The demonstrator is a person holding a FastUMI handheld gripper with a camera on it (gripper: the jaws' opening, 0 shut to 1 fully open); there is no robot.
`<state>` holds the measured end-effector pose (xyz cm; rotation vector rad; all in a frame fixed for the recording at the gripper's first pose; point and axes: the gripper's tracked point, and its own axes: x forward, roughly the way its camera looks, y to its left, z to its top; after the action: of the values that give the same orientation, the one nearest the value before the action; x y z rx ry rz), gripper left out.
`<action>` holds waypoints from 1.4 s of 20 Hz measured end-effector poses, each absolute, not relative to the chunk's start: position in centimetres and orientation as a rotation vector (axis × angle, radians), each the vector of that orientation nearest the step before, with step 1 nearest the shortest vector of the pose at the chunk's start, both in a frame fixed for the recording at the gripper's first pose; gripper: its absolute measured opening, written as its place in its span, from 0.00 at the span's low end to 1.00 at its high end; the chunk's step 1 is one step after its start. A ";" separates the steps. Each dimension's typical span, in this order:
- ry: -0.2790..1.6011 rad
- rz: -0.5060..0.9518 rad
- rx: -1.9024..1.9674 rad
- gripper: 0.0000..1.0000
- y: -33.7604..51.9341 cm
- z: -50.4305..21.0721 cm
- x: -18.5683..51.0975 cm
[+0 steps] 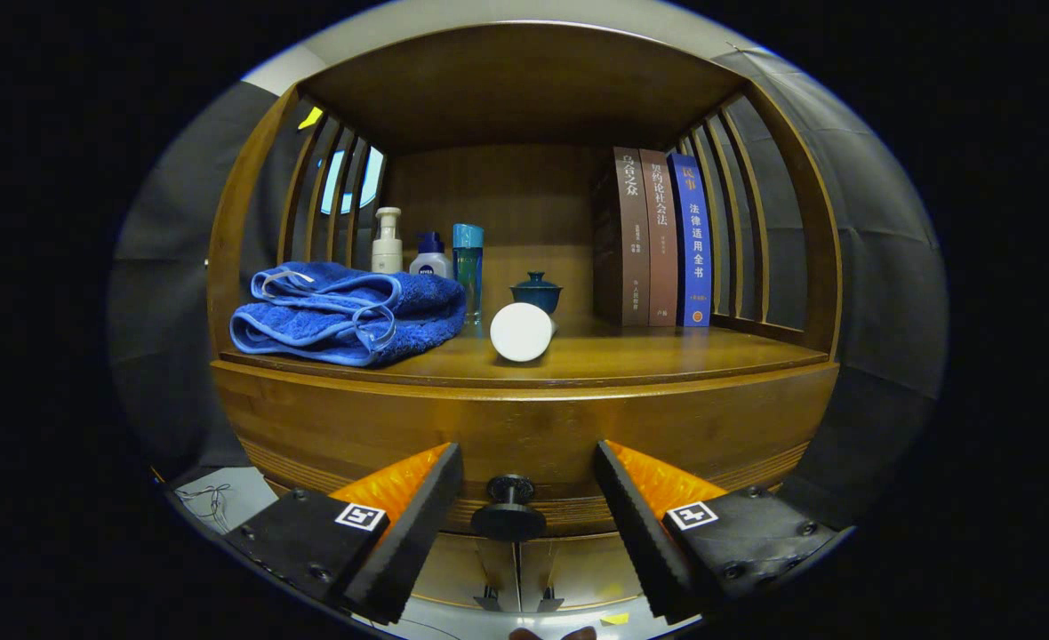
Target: Pull open the drawer, take out the items inside it, and place them on the countertop above the cabinet.
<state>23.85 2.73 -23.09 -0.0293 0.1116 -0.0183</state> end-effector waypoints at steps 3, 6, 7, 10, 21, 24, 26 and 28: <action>0.142 -0.018 -0.052 1.00 2.7 -22.9 23.5; 0.123 -0.019 -0.036 1.00 2.6 -21.3 22.2; 0.109 -0.018 -0.026 1.00 2.5 -20.4 21.6; 0.083 -0.012 -0.012 0.99 2.3 -18.1 19.2; 0.028 0.071 -0.008 0.99 4.9 -10.8 11.2; 0.021 0.080 0.017 0.99 4.8 -9.1 8.9; 0.013 0.074 0.013 0.99 4.2 -7.6 7.4; -0.003 0.069 0.010 0.99 3.6 -6.1 6.4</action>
<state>6.36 3.57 -6.09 0.0105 -0.0034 0.0690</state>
